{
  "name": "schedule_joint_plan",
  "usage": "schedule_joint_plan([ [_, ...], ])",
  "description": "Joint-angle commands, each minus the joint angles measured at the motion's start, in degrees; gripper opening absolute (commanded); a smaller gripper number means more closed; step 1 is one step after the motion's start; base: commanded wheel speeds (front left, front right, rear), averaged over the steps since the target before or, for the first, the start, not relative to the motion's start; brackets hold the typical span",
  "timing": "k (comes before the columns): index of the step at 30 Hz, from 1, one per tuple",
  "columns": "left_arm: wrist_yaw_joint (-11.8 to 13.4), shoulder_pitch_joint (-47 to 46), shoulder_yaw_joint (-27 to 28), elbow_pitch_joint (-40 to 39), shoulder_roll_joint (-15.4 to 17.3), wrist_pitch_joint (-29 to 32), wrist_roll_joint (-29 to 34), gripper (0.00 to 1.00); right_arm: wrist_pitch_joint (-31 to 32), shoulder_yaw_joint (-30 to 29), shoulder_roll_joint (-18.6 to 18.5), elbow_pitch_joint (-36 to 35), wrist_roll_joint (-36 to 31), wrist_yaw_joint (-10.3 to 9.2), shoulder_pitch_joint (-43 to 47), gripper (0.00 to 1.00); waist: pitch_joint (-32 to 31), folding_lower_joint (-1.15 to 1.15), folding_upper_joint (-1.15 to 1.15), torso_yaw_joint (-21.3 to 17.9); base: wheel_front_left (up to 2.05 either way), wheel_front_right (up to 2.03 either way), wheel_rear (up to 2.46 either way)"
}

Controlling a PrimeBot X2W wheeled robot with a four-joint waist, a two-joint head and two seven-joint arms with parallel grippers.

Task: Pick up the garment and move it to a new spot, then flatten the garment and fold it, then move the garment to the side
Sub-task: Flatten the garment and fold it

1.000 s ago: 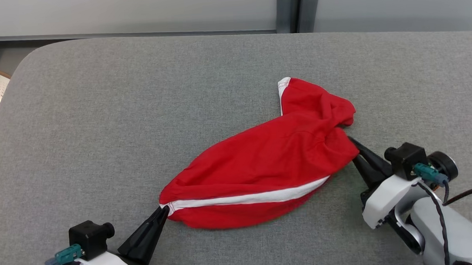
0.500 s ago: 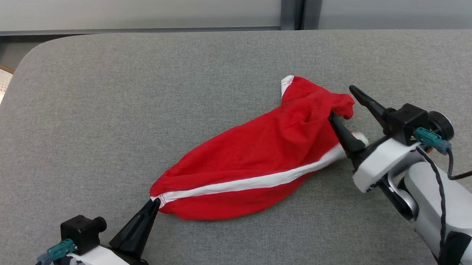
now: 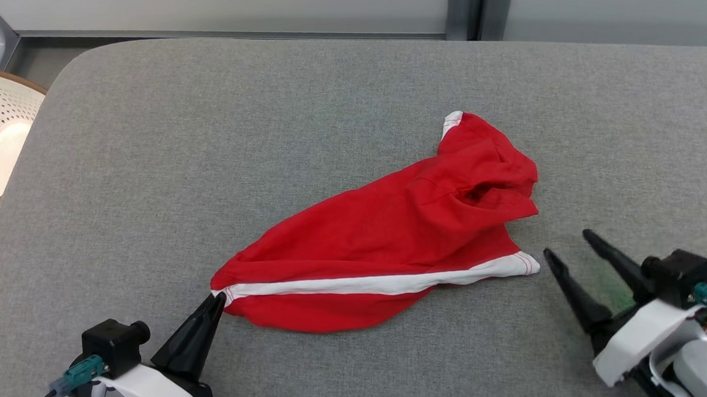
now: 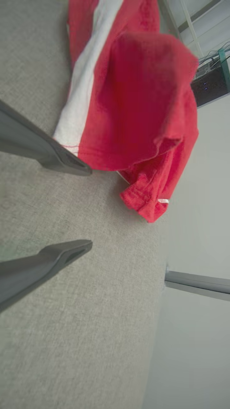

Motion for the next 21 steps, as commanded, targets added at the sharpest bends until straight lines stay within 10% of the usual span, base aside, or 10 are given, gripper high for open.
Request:
schedule_joint_plan([
  [1, 0.1, -0.1, 0.7, 0.3, 0.2, -0.1, 0.6, 0.00, 0.0, 1.8, -1.0, -2.2, 1.9, -0.01, 1.5, 1.00, 0.0, 0.00, 0.00, -0.2, 0.00, 0.00, 0.00],
  [8, 0.0, 0.9, 1.8, 0.5, -0.4, -0.1, 1.3, 0.00, 0.0, 9.3, -2.8, -5.7, 6.6, -0.02, 1.2, 1.00, 0.2, 0.00, 0.00, -0.8, 0.00, 0.00, 0.00],
  [16, 0.0, -0.6, 0.6, 0.7, -0.8, -0.1, 1.8, 0.00, 0.0, 13.2, -2.2, -2.0, 8.3, -0.02, -1.3, 0.41, 0.4, 0.00, 0.00, 0.1, 0.00, 0.00, 0.00],
  [21, 0.0, -1.2, 0.2, 0.6, -0.6, -0.1, 1.5, 0.00, 0.0, 14.2, -2.3, 0.1, 9.0, -0.02, -2.6, 0.43, 1.0, 0.00, 0.00, 0.6, 0.00, 0.00, 0.00],
])
